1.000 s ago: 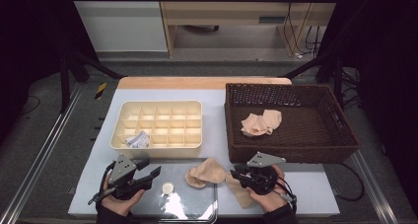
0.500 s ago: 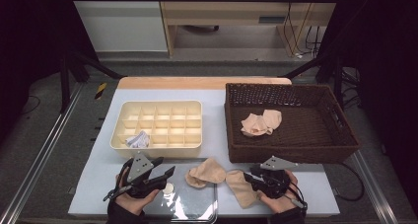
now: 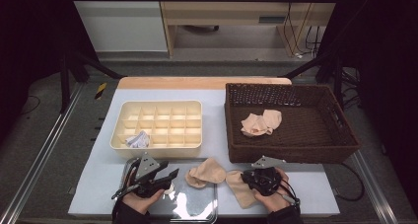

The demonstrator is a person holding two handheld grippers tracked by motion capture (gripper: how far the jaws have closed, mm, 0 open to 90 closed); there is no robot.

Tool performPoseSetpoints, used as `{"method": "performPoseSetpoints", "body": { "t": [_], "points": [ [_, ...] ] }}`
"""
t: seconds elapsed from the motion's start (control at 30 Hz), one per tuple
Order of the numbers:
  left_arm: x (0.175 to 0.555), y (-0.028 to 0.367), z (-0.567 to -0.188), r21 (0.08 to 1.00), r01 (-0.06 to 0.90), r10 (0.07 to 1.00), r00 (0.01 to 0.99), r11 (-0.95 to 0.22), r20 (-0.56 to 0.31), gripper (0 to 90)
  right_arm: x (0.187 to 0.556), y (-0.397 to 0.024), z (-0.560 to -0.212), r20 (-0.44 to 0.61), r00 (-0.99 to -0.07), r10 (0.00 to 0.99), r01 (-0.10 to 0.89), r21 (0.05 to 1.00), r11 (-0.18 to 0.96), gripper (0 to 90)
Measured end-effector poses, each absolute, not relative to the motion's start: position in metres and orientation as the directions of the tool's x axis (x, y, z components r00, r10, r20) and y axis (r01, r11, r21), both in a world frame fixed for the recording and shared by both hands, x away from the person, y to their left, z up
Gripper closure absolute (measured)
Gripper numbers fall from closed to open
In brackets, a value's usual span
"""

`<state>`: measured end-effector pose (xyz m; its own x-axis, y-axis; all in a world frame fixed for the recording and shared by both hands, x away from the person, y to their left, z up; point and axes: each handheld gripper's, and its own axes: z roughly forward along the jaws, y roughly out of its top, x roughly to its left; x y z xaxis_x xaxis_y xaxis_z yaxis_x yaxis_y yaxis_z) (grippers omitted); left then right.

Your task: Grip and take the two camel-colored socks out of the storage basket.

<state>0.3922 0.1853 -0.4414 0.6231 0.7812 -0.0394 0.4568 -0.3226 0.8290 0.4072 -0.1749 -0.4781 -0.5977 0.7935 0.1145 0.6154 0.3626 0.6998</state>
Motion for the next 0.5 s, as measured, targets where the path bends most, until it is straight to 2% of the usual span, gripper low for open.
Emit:
{"method": "performPoseSetpoints", "body": {
  "t": [0.07, 0.27, 0.37, 0.5],
  "points": [
    [0.392, 0.185, -0.443, 0.826, 0.461, 0.782, 0.622, -0.324, -0.04, 52.4, 0.408, -0.175, -0.476, 0.126, -0.6, 0.79, 0.619, 0.699, 0.358, 89.2],
    [0.394, 0.186, -0.446, 0.822, 0.469, 0.777, 0.627, -0.324, -0.052, 53.6, 0.415, -0.172, -0.466, 0.095, -0.604, 0.792, 0.589, 0.723, 0.361, 89.0],
    [0.394, 0.186, -0.447, 0.82, 0.471, 0.777, 0.627, -0.324, -0.053, 53.7, 0.417, -0.171, -0.468, 0.075, -0.59, 0.804, 0.595, 0.714, 0.37, 81.6],
    [0.394, 0.185, -0.448, 0.817, 0.474, 0.773, 0.632, -0.328, -0.056, 54.8, 0.412, -0.171, -0.456, 0.059, -0.59, 0.805, 0.559, 0.75, 0.355, 78.3]
  ]
}}
